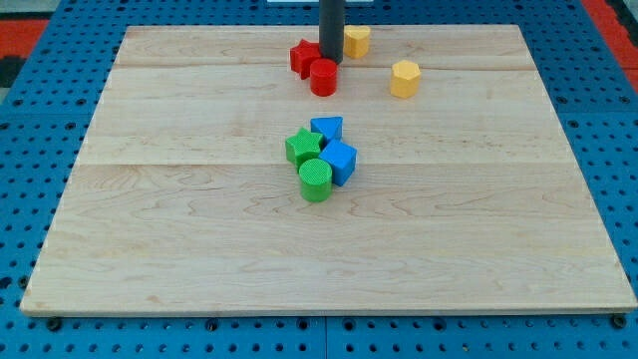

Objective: Place the red star below the green circle

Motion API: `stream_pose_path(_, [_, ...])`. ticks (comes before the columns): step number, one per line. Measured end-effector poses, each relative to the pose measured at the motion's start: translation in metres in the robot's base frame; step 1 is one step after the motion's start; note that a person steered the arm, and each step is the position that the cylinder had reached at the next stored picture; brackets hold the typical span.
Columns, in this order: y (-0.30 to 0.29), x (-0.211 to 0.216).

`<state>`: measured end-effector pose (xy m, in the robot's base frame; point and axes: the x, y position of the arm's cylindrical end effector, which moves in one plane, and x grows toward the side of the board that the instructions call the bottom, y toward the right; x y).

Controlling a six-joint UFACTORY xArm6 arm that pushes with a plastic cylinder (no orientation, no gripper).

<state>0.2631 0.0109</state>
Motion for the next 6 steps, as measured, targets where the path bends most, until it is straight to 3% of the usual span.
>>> stream_pose_path(1, [-0.025, -0.034])
stream_pose_path(2, [-0.078, -0.009])
stream_pose_path(3, [-0.098, 0.055])
stream_pose_path(4, [-0.101, 0.044])
stream_pose_path(6, [-0.14, 0.126])
